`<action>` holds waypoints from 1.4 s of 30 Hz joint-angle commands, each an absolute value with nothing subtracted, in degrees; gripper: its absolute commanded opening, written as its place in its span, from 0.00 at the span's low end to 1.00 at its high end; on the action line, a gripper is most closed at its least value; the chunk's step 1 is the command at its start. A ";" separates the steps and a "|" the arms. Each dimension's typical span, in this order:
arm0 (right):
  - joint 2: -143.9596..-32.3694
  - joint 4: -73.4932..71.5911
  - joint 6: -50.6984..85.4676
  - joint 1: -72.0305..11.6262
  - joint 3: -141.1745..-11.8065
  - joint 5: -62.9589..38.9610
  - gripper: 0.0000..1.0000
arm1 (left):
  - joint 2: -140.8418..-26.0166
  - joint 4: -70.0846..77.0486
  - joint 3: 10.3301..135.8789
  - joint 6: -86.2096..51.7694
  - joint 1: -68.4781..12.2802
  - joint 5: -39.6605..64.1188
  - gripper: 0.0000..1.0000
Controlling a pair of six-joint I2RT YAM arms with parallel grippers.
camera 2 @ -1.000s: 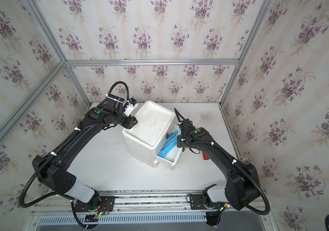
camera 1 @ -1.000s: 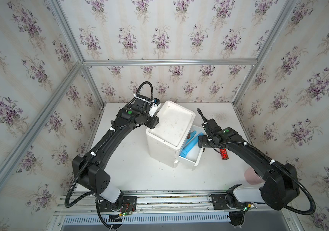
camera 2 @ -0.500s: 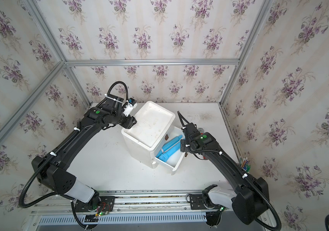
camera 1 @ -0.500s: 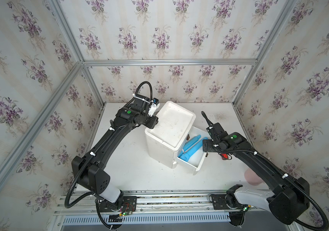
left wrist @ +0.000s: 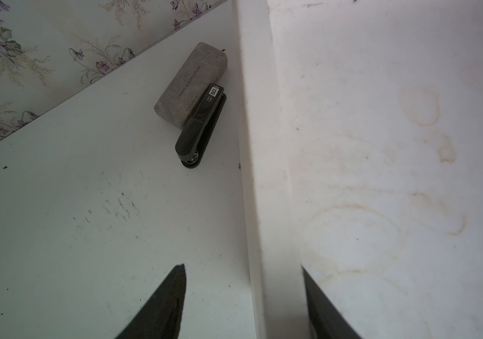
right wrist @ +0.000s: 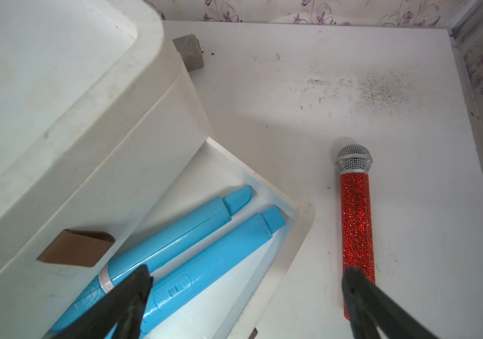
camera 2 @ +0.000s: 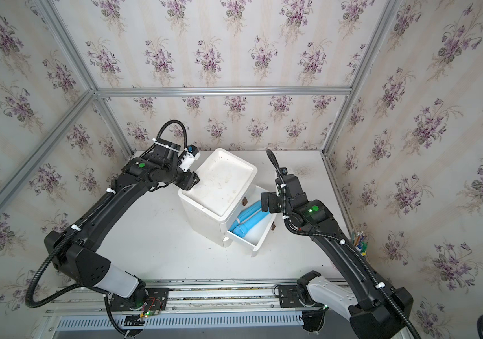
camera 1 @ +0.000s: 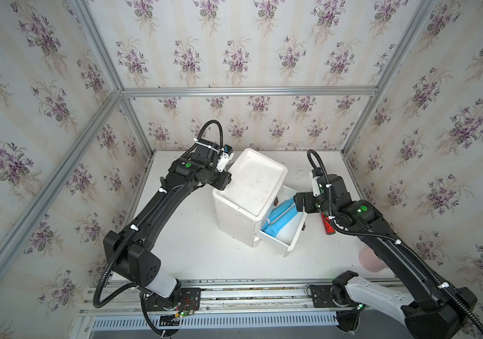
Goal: Take the microphone out of the drawer
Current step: Adjust the storage box at the center of the board.
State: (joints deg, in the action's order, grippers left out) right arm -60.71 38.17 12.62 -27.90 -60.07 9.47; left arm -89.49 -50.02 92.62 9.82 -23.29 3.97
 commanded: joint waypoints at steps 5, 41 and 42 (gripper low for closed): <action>-62.22 30.17 9.41 -27.38 -59.21 7.04 1.00 | -88.50 -56.37 93.48 10.99 -22.98 0.44 0.63; -83.71 19.52 4.29 -8.43 -64.08 -20.80 0.99 | -73.69 -54.58 85.30 2.68 -22.51 -1.15 0.99; -84.23 19.43 4.49 -8.39 -64.03 -21.22 0.99 | -73.55 -54.47 84.96 2.31 -22.47 -0.04 0.99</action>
State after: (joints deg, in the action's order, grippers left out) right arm -83.02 21.91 4.56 -8.58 -63.83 -17.15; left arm -74.02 -54.87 85.43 5.32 -22.74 -1.43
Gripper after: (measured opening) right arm 0.989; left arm 0.993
